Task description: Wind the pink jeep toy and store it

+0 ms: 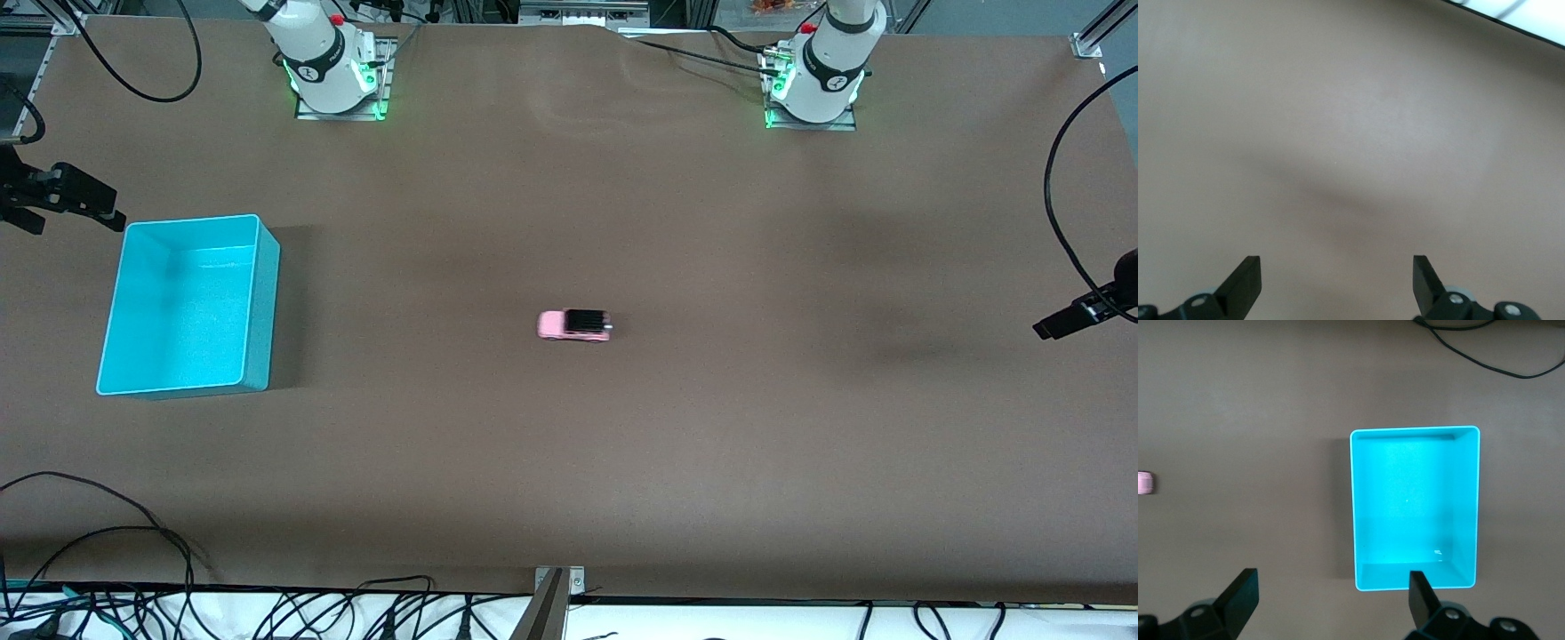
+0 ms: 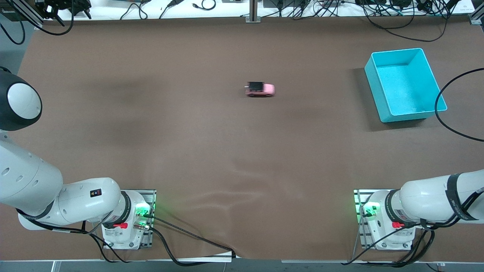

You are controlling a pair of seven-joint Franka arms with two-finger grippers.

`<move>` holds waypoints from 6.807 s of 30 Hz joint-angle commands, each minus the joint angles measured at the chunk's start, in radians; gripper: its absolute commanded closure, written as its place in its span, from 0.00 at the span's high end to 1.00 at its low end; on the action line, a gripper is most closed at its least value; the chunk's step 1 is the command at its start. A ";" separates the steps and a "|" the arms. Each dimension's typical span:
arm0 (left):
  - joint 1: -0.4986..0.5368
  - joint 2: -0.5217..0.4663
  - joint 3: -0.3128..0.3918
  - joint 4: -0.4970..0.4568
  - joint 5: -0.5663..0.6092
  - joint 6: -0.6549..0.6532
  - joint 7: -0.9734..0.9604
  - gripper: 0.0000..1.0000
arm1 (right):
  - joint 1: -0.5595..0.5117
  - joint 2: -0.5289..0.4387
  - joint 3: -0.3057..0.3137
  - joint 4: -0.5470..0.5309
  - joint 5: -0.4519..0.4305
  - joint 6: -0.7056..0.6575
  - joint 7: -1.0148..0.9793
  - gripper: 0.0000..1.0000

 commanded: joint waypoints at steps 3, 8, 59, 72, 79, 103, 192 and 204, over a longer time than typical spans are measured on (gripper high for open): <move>0.002 0.005 -0.005 0.055 -0.044 -0.045 0.151 1.00 | -0.008 0.005 -0.001 0.022 0.014 -0.019 -0.013 1.00; -0.003 -0.010 -0.037 0.043 -0.038 -0.044 0.203 1.00 | -0.008 0.005 -0.002 0.022 0.014 -0.021 -0.014 1.00; 0.005 -0.082 -0.067 -0.051 -0.070 -0.048 0.243 1.00 | 0.012 0.035 0.010 0.022 0.016 0.005 -0.001 1.00; 0.006 -0.080 -0.067 -0.059 -0.070 -0.048 0.243 1.00 | 0.029 0.016 0.041 0.027 -0.010 -0.015 0.154 1.00; 0.005 -0.080 -0.067 -0.062 -0.070 -0.048 0.243 1.00 | 0.025 0.010 0.019 0.034 -0.009 -0.087 0.153 1.00; 0.005 -0.080 -0.067 -0.062 -0.070 -0.047 0.243 1.00 | 0.026 0.007 0.007 0.041 0.016 -0.179 0.154 1.00; 0.005 -0.079 -0.065 -0.069 -0.070 -0.048 0.235 1.00 | -0.018 0.249 0.102 -0.838 -0.112 1.183 1.332 0.99; 0.005 -0.079 -0.065 -0.069 -0.070 -0.048 0.235 1.00 | -0.018 0.280 0.102 -0.817 -0.107 1.193 1.430 1.00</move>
